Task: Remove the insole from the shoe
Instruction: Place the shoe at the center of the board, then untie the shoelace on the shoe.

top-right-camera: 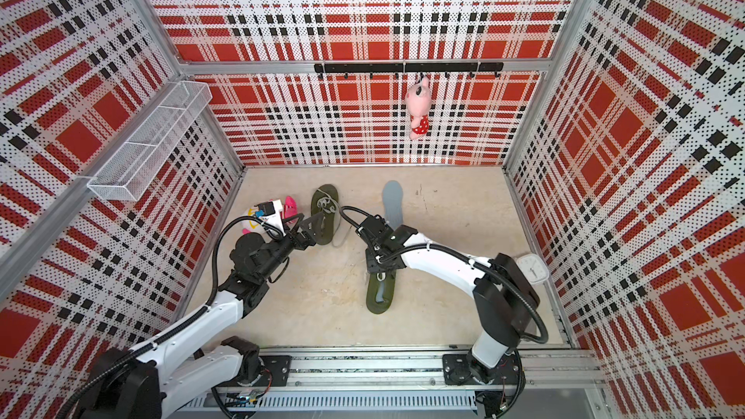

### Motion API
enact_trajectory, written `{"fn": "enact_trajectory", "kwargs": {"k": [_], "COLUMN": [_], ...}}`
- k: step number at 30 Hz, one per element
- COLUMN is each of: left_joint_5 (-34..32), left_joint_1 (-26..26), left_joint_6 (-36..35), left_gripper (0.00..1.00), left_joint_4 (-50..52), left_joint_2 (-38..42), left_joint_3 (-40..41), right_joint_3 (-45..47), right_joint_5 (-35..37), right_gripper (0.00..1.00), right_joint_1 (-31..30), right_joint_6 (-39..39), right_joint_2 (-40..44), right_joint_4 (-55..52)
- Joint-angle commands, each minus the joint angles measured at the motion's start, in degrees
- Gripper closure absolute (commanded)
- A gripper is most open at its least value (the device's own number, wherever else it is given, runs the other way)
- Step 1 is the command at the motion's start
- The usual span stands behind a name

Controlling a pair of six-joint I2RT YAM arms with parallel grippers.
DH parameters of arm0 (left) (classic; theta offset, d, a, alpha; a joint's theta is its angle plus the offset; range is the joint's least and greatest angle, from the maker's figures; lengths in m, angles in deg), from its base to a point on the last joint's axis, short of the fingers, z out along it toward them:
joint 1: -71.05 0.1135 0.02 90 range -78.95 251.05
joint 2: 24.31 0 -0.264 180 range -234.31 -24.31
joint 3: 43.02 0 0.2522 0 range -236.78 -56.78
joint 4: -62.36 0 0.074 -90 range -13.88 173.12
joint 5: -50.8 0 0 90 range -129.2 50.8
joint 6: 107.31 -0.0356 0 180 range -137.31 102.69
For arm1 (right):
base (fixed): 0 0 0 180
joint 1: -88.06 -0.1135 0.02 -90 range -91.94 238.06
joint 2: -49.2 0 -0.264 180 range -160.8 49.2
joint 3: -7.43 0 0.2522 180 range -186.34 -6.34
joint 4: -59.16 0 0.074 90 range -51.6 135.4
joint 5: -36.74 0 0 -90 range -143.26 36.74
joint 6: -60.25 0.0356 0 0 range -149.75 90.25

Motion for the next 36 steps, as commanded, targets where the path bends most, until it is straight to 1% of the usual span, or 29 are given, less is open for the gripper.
{"fn": "enact_trajectory", "kwargs": {"k": [1,5,6,9,12,14,16,18,21,22,23,26,29,32,36], "left_joint_5": [1.9,1.7,1.7,1.6,1.7,2.3,2.9,3.6,4.5,4.7,5.0,5.8,6.1,7.1,8.5], "left_joint_1": [0.7,1.1,1.2,1.5,2.1,2.5,3.1,3.8,4.6,4.6,6.4,7.7,9.3,11.3,14.6], "left_joint_6": [0.4,0.4,0.4,0.2,0.1,0.1,0.2,0.2,0.3,0.4,0.5,1.6,3.7,6.4,9.2], "left_gripper": [0.01,0.01,0.01,0.01,0.01,0.01,0.01,0.01,0.01,0.01,0.01,0.01,0.01,0.00,0.00], "left_joint_4": [0.8,1.8,1.9,2.3,2.4,2.5,2.5,2.5,2.5,2.5,2.5,2.5,2.5,2.5,2.5], "left_joint_2": [1.5,2.1,2.2,2.3,2.1,2.0,1.8,1.7,2.1,2.2,2.4,2.8,2.9,3.2,4.9], "left_joint_3": [1.6,2.2,2.2,2.3,2.0,1.9,1.6,1.3,0.9,0.8,0.8,0.8,1.2,2.1,4.1], "right_joint_3": [-2.6,-2.6,-2.1,-1.0,0.6,1.5,1.2,1.3,1.9,1.9,1.5,-1.7,-8.1,-14.8,-20.5], "right_joint_5": [-2.0,-4.1,-4.3,-5.0,-5.1,-4.4,-2.9,-1.7,0.6,0.9,1.1,0.6,0.6,0.6,-1.5], "right_gripper": [1.00,1.00,0.98,0.79,0.61,0.55,0.46,0.34,0.23,0.22,0.20,0.19,0.27,0.34,0.36], "right_joint_1": [-0.6,-0.7,-0.8,-0.7,-0.7,-0.8,-0.7,-0.8,-0.7,-0.6,-0.5,-0.4,-0.4,-0.4,-0.8], "right_joint_6": [-2.3,-2.9,-2.7,-3.0,-3.6,-4.4,-5.8,-7.9,-12.9,-15.0,-17.7,-26.6,-34.1,-40.4,-47.3], "right_joint_2": [-3.2,-6.6,-6.8,-6.6,-3.7,-1.6,-0.2,1.6,5.5,6.7,7.6,7.7,3.6,-1.5,-6.3], "right_joint_4": [4.7,5.5,5.7,7.0,9.3,9.9,8.4,7.1,6.5,6.4,6.0,3.1,-3.2,-8.6,-11.5]}}
